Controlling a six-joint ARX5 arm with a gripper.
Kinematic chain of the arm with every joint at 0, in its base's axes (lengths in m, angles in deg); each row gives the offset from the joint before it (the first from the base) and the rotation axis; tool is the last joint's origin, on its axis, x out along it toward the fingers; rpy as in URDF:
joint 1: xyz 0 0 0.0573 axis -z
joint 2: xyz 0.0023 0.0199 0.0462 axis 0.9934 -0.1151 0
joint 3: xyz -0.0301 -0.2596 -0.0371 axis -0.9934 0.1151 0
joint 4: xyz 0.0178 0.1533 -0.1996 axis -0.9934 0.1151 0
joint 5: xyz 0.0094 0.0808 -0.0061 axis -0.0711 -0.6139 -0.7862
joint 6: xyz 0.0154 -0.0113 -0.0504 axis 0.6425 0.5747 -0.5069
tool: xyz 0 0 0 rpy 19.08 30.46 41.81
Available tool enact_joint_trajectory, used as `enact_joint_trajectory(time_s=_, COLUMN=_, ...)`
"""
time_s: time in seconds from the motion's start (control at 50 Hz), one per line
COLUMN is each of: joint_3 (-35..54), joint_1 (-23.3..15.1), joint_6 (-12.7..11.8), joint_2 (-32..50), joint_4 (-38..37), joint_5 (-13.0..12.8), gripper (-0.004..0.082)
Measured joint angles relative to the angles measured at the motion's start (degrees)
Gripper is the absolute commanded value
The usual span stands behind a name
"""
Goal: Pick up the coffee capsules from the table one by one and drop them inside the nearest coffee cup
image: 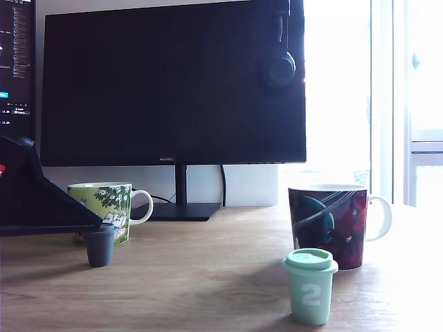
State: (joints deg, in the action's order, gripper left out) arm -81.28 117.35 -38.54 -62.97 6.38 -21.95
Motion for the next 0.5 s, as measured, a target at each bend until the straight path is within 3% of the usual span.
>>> enact_joint_trajectory(time_s=0.42, joint_3=0.0, joint_1=-0.22, joint_6=-0.09, joint_2=0.02, joint_4=0.9, joint_5=-0.44, gripper=0.0472)
enact_joint_trajectory(time_s=0.5, joint_3=0.0, joint_1=-0.22, joint_6=-0.85, joint_2=0.02, joint_4=0.9, joint_5=-0.79, gripper=0.0372)
